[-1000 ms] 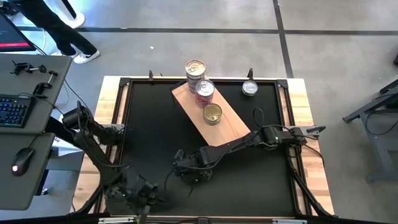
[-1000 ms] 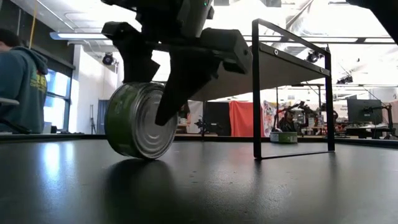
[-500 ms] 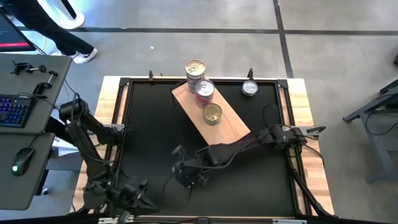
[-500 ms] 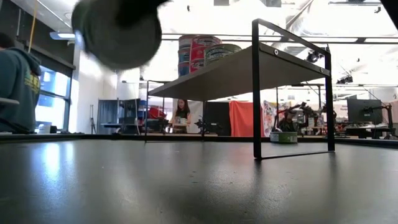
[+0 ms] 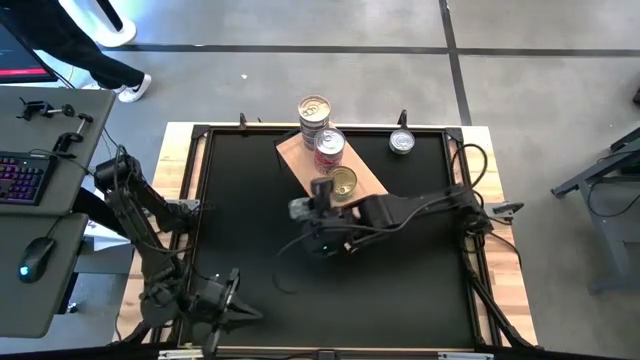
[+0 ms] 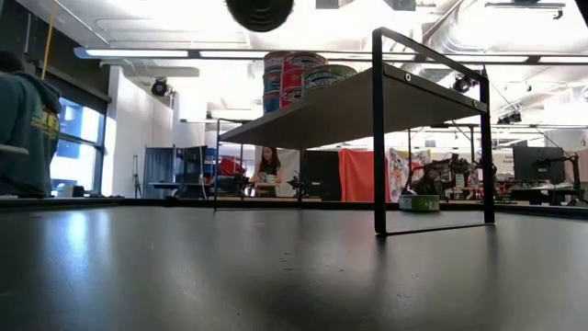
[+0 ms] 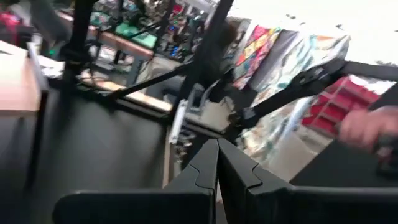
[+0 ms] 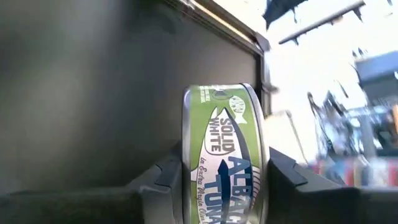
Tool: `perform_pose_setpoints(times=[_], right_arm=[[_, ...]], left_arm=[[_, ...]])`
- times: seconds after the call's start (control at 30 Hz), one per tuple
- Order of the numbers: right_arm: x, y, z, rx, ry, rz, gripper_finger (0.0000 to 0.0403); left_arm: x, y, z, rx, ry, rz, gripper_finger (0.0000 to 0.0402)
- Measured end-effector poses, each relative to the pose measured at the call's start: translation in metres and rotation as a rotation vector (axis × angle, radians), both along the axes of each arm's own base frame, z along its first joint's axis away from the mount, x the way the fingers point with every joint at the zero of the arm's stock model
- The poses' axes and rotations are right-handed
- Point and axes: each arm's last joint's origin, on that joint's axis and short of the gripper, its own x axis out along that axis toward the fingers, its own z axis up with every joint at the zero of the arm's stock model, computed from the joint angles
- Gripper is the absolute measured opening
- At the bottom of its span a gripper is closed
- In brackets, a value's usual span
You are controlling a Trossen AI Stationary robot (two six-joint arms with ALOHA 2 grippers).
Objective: Stack canned seafood by type on shelf
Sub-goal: Put the green tuna can on the shelf
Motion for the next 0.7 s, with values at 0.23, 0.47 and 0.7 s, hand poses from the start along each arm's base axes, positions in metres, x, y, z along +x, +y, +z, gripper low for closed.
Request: perform_pose_setpoints(times=[0.23, 0.47, 0.7], right_arm=[[-0.04, -0.004, 0.019, 0.018, 0.068, -0.118, 0.012], [-0.066, 0.023, 0.009, 0.08, 0.156, -0.167, 0.012], [-0.087, 0.034, -0.021, 0.012, 0.156, -0.283, 0.012]], left_arm=[[0.016, 0.012, -0.018, 0.039, 0.115, 0.065, 0.0], [0.024, 0.018, -0.026, 0.043, 0.179, 0.04, 0.0], [0.027, 0.019, -0.024, 0.066, 0.166, 0.035, 0.0]])
